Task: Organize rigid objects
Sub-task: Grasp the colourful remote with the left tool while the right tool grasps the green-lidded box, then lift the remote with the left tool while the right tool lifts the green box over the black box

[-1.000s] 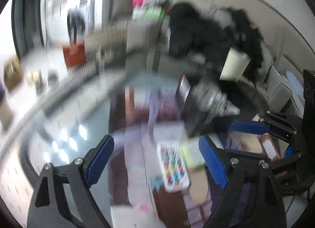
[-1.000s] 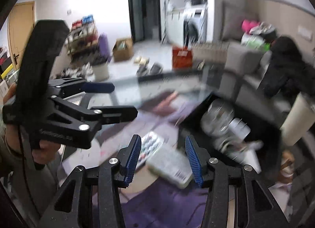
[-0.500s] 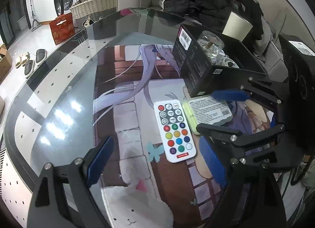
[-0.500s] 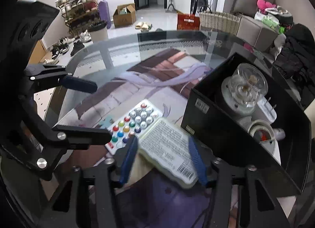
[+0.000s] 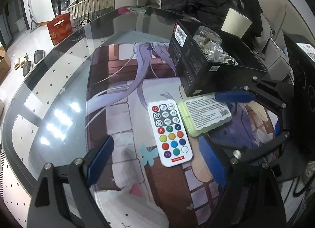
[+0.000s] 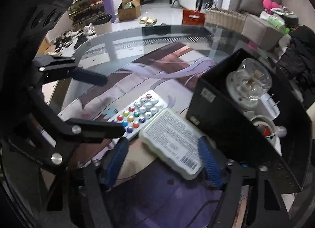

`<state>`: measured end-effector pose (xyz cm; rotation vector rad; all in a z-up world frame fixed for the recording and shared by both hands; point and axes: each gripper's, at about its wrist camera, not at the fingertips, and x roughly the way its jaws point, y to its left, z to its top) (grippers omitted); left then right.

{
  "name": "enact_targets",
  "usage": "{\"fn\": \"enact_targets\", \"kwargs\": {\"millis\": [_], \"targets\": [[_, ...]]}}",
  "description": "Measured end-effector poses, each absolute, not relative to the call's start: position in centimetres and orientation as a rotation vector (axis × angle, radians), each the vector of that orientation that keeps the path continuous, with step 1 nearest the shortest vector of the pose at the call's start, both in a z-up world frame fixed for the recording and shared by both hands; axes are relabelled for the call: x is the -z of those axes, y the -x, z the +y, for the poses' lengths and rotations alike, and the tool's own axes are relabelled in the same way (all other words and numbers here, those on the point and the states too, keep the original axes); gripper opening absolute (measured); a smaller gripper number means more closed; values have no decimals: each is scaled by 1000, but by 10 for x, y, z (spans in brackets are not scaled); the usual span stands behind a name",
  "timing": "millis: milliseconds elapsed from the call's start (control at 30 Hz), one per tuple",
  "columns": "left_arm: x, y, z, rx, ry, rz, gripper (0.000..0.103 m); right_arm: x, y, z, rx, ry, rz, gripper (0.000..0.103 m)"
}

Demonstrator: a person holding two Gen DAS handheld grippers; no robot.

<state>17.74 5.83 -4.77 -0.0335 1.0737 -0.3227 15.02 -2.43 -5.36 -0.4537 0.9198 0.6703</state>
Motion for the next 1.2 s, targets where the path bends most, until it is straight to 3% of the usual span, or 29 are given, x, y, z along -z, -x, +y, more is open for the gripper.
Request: {"fn": "enact_targets", "kwargs": {"millis": [267, 333, 367, 400, 467, 700, 800, 867, 900, 1133, 1200], "targets": [[48, -179, 61, 316, 34, 1073, 88, 57, -161, -18, -666, 495, 890, 76], [49, -179, 64, 315, 44, 1075, 88, 68, -171, -20, -661, 464, 960, 78], [48, -179, 64, 315, 45, 1075, 88, 68, -174, -26, -665, 408, 973, 76], [48, -179, 64, 314, 44, 1074, 88, 66, -177, -30, -638, 380, 981, 64], [49, -179, 63, 315, 46, 1074, 88, 61, -176, -34, -635, 365, 1016, 56], [65, -185, 33, 329, -22, 1111, 85, 56, -163, -70, -510, 276, 1058, 56], [66, -190, 18, 296, -86, 1081, 70, 56, -153, -89, -453, 263, 1055, 56], [64, -193, 11, 285, -99, 1067, 43, 55, -146, -103, -428, 237, 1056, 56], [64, -194, 10, 291, -96, 1064, 38, 54, -144, -109, -417, 224, 1056, 57], [64, -189, -24, 406, -110, 1072, 38, 56, -138, -124, -378, 220, 1021, 57], [64, -189, -28, 399, -122, 1067, 41, 58, -135, -121, -371, 249, 1016, 64]]}}
